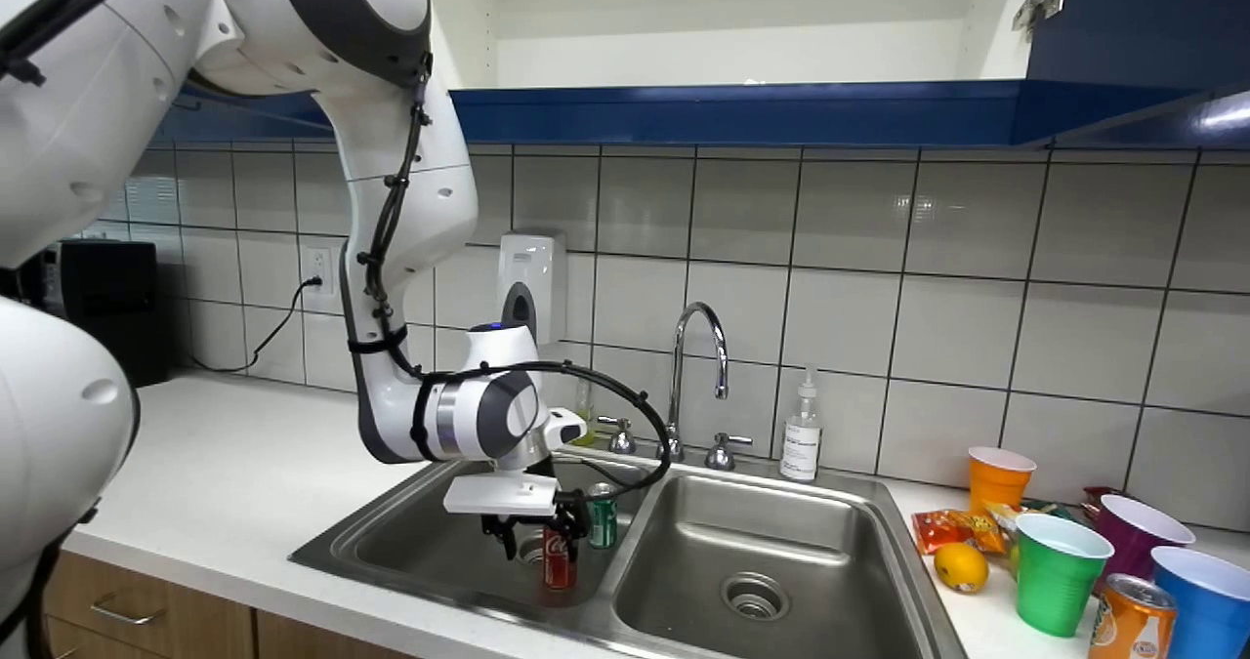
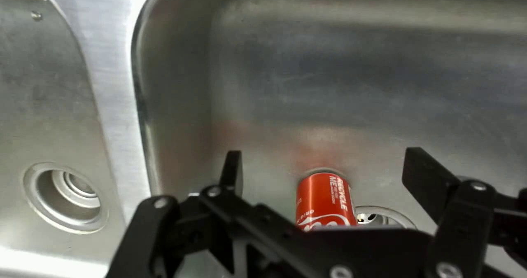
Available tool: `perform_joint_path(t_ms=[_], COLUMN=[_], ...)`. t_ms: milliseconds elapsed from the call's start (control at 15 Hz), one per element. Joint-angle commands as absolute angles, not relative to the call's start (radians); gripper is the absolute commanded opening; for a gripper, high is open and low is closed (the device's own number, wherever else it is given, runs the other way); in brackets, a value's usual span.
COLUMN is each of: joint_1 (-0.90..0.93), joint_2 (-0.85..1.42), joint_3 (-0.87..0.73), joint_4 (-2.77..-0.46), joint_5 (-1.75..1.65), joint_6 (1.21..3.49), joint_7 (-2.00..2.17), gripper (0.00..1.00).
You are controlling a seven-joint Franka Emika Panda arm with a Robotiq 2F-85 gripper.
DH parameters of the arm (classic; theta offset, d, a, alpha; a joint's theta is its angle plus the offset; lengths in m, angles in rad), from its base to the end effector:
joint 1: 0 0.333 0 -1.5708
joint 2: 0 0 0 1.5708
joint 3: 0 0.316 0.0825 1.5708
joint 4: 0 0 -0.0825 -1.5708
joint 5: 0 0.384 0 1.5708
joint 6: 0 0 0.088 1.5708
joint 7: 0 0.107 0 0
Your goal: Move the Cola can to the open cabinet
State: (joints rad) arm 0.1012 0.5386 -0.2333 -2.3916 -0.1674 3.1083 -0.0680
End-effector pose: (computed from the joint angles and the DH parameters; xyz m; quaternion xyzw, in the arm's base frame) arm 0.4975 -0.0613 0.1197 0.9909 0.0725 0.0833 0.0769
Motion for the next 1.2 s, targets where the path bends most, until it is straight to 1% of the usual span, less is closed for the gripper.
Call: perform_joint_path(t_ms=[0, 1133], joint_1=[0.164, 0.271], joint_2=[0.602, 0.772], joint_3=[-0.289, -0.345], joint_4=[-2.339, -2.193], joint_5=[-0.156, -0.072], joint_6=[3.153, 3.207], joint_7=[-0.023, -0.002], gripper=[1.0, 1.0])
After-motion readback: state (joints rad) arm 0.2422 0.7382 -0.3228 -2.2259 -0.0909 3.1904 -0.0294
